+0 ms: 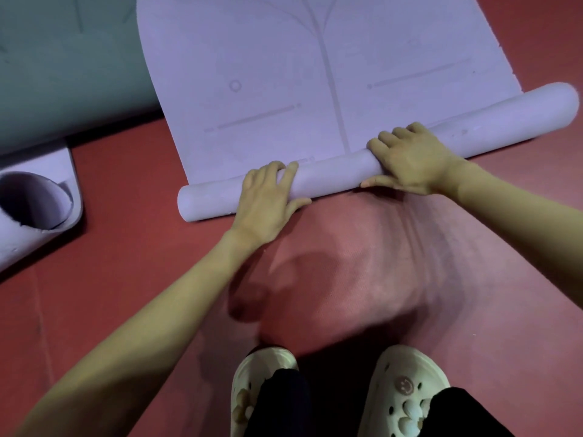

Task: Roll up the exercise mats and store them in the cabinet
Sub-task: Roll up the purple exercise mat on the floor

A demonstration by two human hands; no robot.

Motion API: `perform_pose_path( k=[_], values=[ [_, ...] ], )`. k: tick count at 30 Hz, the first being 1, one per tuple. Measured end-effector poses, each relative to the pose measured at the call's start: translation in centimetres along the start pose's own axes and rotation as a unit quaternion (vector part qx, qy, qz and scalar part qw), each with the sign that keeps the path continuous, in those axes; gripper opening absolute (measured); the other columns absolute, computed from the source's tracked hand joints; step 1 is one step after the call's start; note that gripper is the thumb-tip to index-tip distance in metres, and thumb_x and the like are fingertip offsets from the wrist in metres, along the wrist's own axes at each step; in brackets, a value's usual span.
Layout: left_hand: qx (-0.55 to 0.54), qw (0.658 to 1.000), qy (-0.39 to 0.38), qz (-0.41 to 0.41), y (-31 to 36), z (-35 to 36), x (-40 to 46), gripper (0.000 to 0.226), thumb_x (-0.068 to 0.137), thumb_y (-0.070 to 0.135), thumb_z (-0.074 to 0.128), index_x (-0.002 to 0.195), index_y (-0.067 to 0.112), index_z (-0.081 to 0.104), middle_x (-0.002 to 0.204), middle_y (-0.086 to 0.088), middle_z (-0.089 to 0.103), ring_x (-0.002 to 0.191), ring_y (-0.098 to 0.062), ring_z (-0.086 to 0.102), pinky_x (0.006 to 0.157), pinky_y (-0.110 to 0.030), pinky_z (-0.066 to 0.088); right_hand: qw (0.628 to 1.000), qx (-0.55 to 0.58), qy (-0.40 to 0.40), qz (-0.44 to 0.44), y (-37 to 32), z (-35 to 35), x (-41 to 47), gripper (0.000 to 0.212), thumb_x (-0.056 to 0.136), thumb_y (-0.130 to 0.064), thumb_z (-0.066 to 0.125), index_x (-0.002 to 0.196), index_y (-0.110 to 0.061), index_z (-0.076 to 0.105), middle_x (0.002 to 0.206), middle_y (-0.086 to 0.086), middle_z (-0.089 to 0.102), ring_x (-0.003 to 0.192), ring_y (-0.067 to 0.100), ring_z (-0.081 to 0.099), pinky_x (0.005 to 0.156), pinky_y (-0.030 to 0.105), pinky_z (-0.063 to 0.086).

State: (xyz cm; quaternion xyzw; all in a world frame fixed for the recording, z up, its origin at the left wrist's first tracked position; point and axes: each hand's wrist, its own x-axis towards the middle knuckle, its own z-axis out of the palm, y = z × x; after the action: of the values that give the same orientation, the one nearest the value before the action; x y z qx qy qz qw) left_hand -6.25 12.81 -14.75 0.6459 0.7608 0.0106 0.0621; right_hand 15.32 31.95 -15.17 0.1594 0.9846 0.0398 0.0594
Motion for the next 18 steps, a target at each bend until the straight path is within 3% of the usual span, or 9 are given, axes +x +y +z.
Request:
perform_pose_path(
  k=[5,14,18],
  values=[
    [0.096,0.995,-0.002,0.014,-0.2,-0.5,0.7,0.066,0.092,0.056,0.034,0.128,0.005,0.054,0.097,-0.019,0.060,0.082,-0.036,0.058,0.074,-0.042,0.046,0.999,0.030,0.006,-0.012,0.6,-0.8,0.9,0.097,0.079,-0.082,-0.001,0.095,-0.002,0.053,0.082,0.018,0.059,0.069,0.035,0.058,0.067,0.042,0.041],
    [0.105,0.994,-0.001,0.039,1.3,-1.6,-4.4,0.066,0.092,0.056,0.030,0.124,0.004,0.056,0.093,-0.018,0.060,0.076,-0.034,0.056,0.069,-0.038,0.045,0.996,0.083,0.016,-0.039,-2.5,-1.7,-3.5,0.085,0.080,-0.079,0.013,0.094,-0.005,0.053,0.082,0.015,0.061,0.069,0.034,0.057,0.068,0.040,0.039],
    [0.084,0.994,-0.011,0.069,1.7,-1.2,-8.4,0.066,0.092,0.055,0.032,0.122,0.003,0.058,0.094,-0.020,0.061,0.077,-0.034,0.058,0.069,-0.040,0.047,0.995,0.094,-0.014,-0.030,-6.0,-1.7,-6.6,0.091,0.079,-0.081,0.007,0.109,-0.011,0.057,0.087,0.009,0.063,0.075,0.031,0.059,0.071,0.039,0.041]
  ],
)
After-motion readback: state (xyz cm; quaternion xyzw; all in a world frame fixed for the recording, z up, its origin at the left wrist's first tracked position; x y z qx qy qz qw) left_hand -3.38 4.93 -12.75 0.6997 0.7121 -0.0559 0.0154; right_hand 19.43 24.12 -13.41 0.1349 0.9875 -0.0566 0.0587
